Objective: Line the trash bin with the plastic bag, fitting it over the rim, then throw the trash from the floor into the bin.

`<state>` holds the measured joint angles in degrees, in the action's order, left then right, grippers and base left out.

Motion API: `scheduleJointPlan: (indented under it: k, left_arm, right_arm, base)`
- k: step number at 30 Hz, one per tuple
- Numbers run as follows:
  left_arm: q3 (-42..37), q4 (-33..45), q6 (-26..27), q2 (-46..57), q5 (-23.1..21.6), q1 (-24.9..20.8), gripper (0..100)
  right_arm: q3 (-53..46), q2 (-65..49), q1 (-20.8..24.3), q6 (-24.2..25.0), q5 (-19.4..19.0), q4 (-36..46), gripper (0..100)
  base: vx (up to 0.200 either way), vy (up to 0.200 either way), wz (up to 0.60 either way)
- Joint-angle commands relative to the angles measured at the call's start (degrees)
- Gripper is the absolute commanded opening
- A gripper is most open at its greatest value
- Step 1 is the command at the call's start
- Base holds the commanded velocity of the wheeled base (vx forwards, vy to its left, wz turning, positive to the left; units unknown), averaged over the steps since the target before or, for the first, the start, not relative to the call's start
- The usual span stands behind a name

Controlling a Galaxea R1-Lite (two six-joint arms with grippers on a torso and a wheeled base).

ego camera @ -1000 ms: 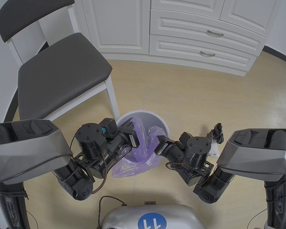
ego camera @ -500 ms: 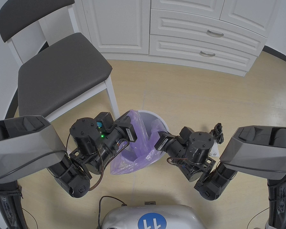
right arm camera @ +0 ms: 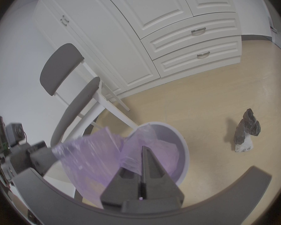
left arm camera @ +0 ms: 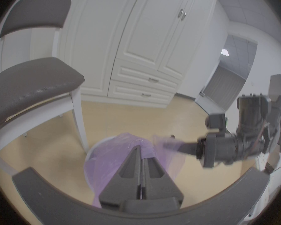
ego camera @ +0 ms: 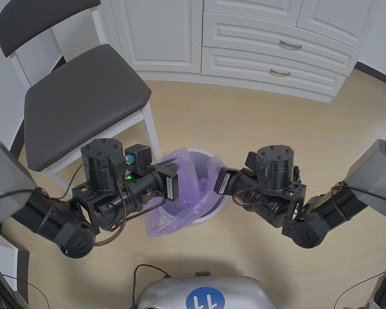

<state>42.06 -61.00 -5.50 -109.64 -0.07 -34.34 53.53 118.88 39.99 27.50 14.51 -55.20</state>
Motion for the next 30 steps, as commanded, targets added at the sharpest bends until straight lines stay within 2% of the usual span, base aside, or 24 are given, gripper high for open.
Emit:
scheduleJointPlan:
  k: [1,6,10,16,22,30]
  left_arm:
    - [1.62,12.31,-0.74,12.61,-5.02,-0.38,0]
    - [1.01,7.30,-0.65,10.85,-4.76,-1.08,0]
    - [1.62,5.37,-0.74,7.69,-4.41,-0.64,0]
    - [2.06,2.20,-0.92,3.29,-4.67,2.17,0]
    - [6.90,1.24,-1.53,-4.70,-4.85,5.42,0]
    - [7.78,-3.51,-4.61,-8.48,-4.85,3.05,0]
  right_arm:
    - [2.81,-7.17,0.27,2.03,-0.44,7.12,0]
    - [1.49,-4.71,0.53,1.94,-0.09,0.27,0]
    - [0.96,-3.66,0.36,1.77,-0.18,-0.79,0]
    - [1.84,-1.11,-0.26,2.21,-0.62,-1.23,0]
    - [2.90,2.23,-1.49,2.29,-0.88,-3.86,0]
    - [2.46,1.44,-2.37,1.77,-1.24,-3.34,0]
  base:
    - [0.000,0.000,0.00]
    - [0.000,0.000,0.00]
    - [0.000,0.000,0.00]
    - [0.000,0.000,0.00]
    - [0.000,0.000,0.00]
    - [0.000,0.000,0.00]
